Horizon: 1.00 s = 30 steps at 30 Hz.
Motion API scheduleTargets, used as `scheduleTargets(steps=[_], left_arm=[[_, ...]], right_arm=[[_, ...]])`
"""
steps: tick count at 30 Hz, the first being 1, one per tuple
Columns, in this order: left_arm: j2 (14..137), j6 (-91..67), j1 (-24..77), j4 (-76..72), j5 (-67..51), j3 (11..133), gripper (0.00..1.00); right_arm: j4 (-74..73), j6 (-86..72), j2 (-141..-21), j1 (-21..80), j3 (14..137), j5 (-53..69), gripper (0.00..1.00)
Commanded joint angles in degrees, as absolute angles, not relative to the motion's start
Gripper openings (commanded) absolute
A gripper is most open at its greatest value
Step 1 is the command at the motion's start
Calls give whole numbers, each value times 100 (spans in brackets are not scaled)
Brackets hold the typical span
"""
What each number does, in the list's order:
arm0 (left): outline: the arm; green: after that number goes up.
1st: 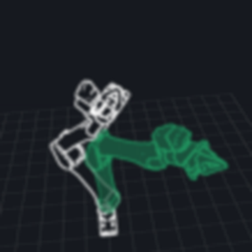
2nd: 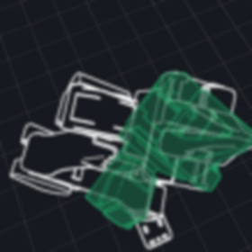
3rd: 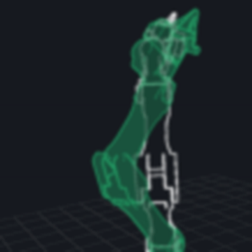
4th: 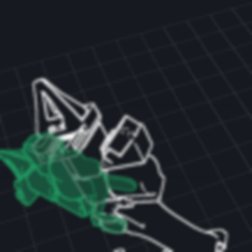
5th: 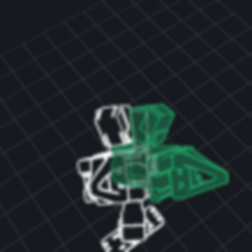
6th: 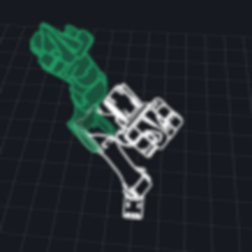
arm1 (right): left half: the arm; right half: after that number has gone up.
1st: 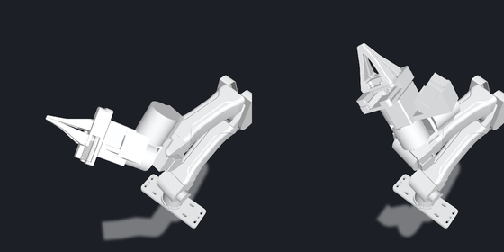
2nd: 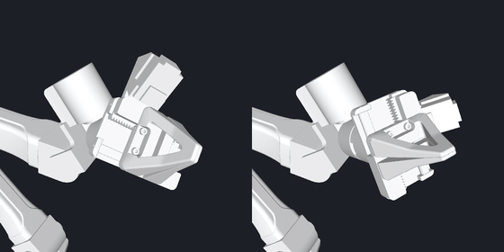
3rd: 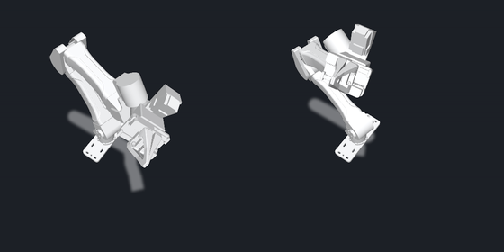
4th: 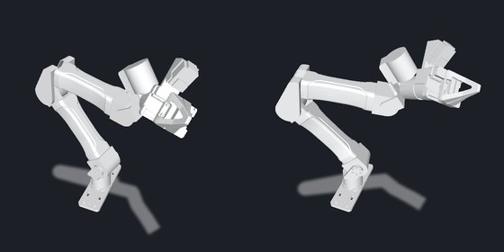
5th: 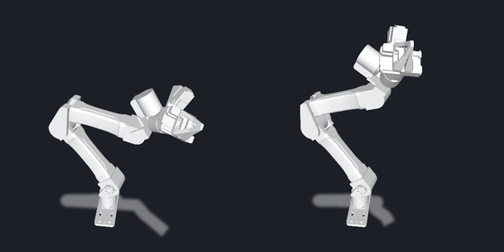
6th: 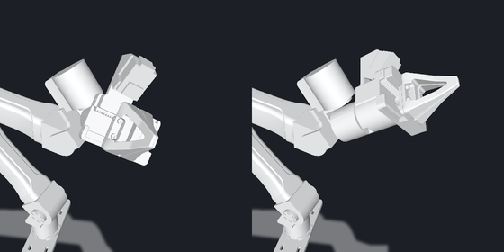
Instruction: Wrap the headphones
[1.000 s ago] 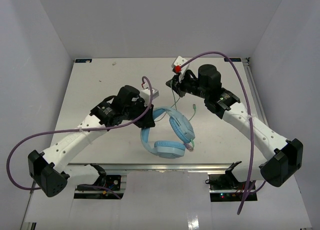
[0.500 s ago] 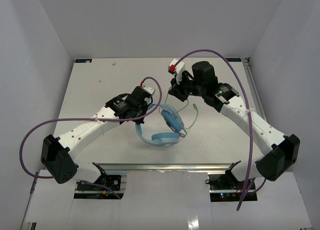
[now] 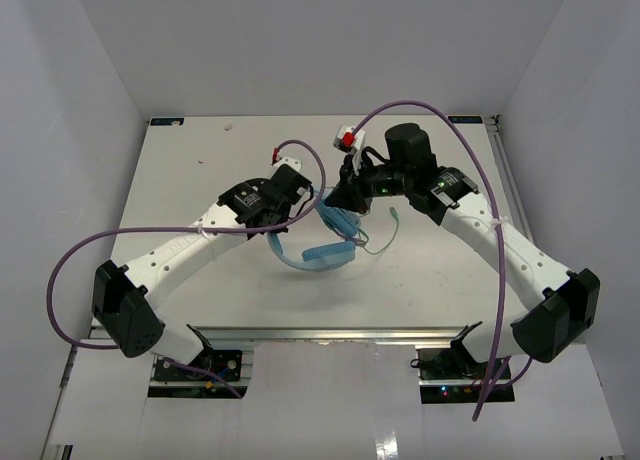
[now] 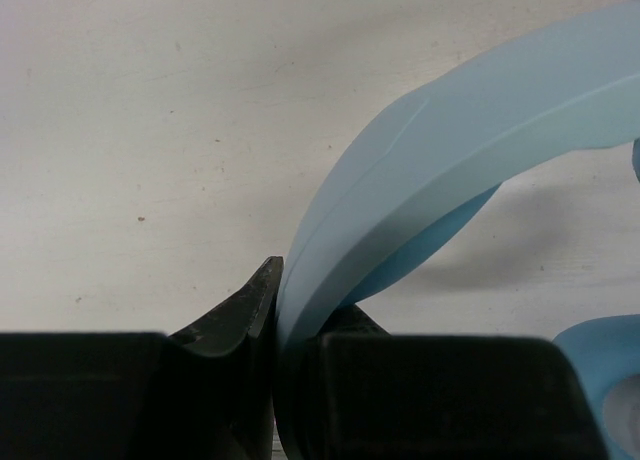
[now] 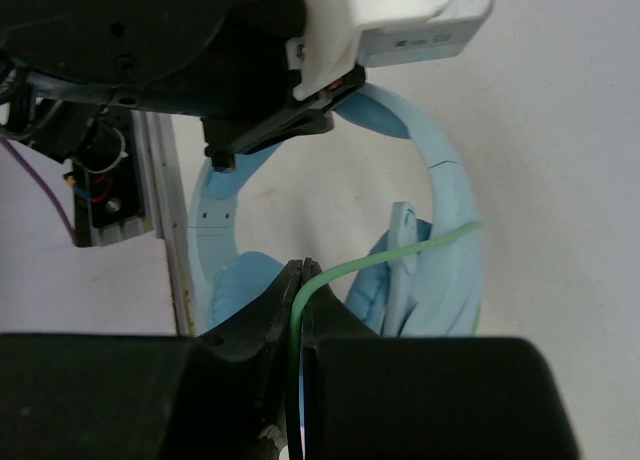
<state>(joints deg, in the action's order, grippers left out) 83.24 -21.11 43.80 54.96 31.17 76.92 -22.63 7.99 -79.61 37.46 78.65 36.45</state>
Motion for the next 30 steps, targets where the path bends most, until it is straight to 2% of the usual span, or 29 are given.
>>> scheduleTargets(steps=[1, 18, 30], left_arm=[[8398, -2547, 4342, 5646, 3575, 8031, 0], [8547, -2812, 4210, 5688, 3739, 8682, 0], [8186, -2812, 3734, 5457, 3146, 8838, 0]], right_arm=[[-1494, 424, -7561, 3840, 7706, 4692, 8], [-772, 151, -7610, 4234, 7147, 5351, 28], [269, -259, -7356, 4408, 6429, 5805, 28]])
